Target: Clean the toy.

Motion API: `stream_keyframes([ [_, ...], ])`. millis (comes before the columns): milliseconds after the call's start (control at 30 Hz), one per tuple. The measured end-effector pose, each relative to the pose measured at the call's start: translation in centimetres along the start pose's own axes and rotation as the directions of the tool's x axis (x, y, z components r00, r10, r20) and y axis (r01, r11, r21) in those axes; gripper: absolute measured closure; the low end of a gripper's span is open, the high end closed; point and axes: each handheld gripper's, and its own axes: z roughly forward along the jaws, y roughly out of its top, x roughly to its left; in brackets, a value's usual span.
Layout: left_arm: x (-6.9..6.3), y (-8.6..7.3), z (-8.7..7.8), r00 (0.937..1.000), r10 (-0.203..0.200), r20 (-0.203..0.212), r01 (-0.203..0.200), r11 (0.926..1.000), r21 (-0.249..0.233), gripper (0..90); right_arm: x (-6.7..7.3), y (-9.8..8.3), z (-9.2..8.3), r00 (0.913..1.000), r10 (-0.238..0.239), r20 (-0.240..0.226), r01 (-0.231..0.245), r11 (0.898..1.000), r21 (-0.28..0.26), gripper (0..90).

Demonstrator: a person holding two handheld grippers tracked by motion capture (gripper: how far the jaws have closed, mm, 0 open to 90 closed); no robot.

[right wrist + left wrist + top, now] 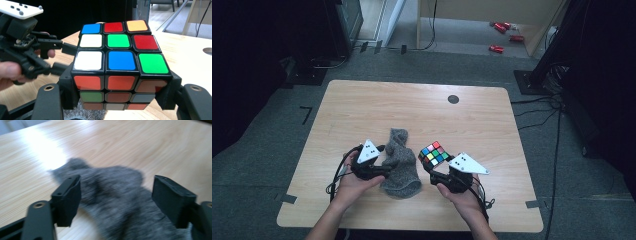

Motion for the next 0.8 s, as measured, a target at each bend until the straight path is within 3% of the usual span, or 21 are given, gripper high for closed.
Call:
stream_keyframes([
  [67,0.7,-0.3,-0.2,0.9998,-0.001,0.018,0.001,0.9999,0.017,29.6,0.0,0.0,-0.1,1.0,0.003,-0.001,-0.003,1.0,0.0,34.4],
  [200,1.4,-0.1,-1.0,0.9992,-0.039,-0.003,0.039,0.9985,-0.038,23.0,-0.1,0.1,-0.1,1.0,0.002,0.0,-0.002,1.0,-0.006,34.4],
  [267,1.3,-0.1,-1.2,0.9995,-0.031,-0.006,0.03,0.9977,-0.061,20.7,0.0,0.2,-0.1,1.0,0.007,0.0,-0.007,1.0,-0.007,34.4],
  [367,0.2,0.2,-1.4,0.999,0.044,-0.004,-0.044,0.9944,-0.096,16.1,0.0,0.3,-0.1,0.9999,0.014,0.0,-0.014,1.0,-0.01,34.4],
  [433,-0.9,0.5,-1.6,0.9958,0.092,0.001,-0.091,0.986,-0.14,13.8,0.1,0.3,-0.1,0.9998,0.021,-0.005,-0.021,1.0,-0.008,34.4],
  [567,-3.4,0.8,-0.7,0.9825,0.177,0.058,-0.166,0.9725,-0.164,12.7,0.4,0.3,0.0,0.9994,0.032,-0.01,-0.032,0.999,-0.009,34.4],
  [700,-5.5,0.5,0.8,0.9696,0.227,0.09,-0.212,0.9651,-0.154,12.3,0.9,0.2,0.2,0.9989,0.04,-0.026,-0.04,0.999,-0.002,34.4],
  [800,-6.3,0.4,1.3,0.9669,0.231,0.108,-0.21,0.9612,-0.179,12.4,1.4,0.0,0.4,0.9985,0.041,-0.036,-0.041,0.999,0.0,34.4],
])
